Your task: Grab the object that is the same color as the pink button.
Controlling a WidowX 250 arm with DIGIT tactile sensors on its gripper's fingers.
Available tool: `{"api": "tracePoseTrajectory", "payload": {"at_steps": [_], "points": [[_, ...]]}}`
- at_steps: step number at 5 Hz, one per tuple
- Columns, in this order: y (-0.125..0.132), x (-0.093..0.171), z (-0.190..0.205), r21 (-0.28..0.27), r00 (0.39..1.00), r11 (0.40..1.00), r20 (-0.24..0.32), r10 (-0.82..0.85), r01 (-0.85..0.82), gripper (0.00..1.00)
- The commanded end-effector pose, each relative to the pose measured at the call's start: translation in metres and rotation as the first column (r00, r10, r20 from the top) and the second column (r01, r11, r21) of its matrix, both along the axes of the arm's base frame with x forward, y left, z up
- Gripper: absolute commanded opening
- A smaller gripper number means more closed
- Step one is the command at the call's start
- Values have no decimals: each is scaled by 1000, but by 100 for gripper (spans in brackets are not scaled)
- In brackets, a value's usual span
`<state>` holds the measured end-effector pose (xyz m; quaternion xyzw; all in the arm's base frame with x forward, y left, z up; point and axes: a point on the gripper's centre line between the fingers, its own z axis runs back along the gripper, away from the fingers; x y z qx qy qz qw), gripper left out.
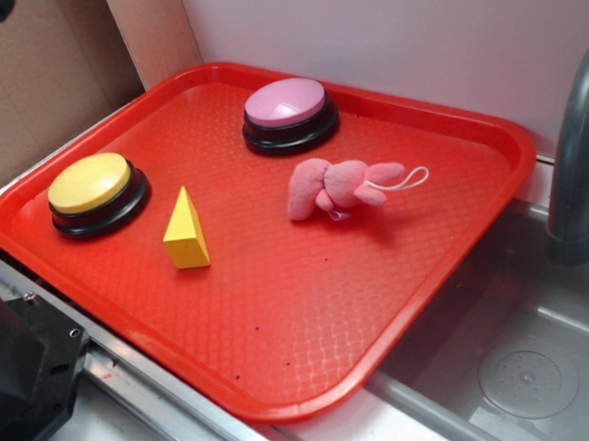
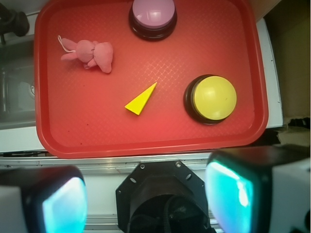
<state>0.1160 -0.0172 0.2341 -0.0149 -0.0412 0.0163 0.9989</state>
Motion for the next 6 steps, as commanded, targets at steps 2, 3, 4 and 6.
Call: {"api": "tracePoseTrajectory", "payload": {"at_steps": [2, 3, 4, 6], "points": [[-1, 19, -19, 29, 986, 986, -4, -167, 167, 100], [-4, 35, -37, 50, 947, 946, 11, -321, 320, 100], [-16, 54, -61, 69, 837, 838, 50, -545, 542, 100], [-49, 104, -111, 144, 666, 689, 179, -724, 710, 100]]}}
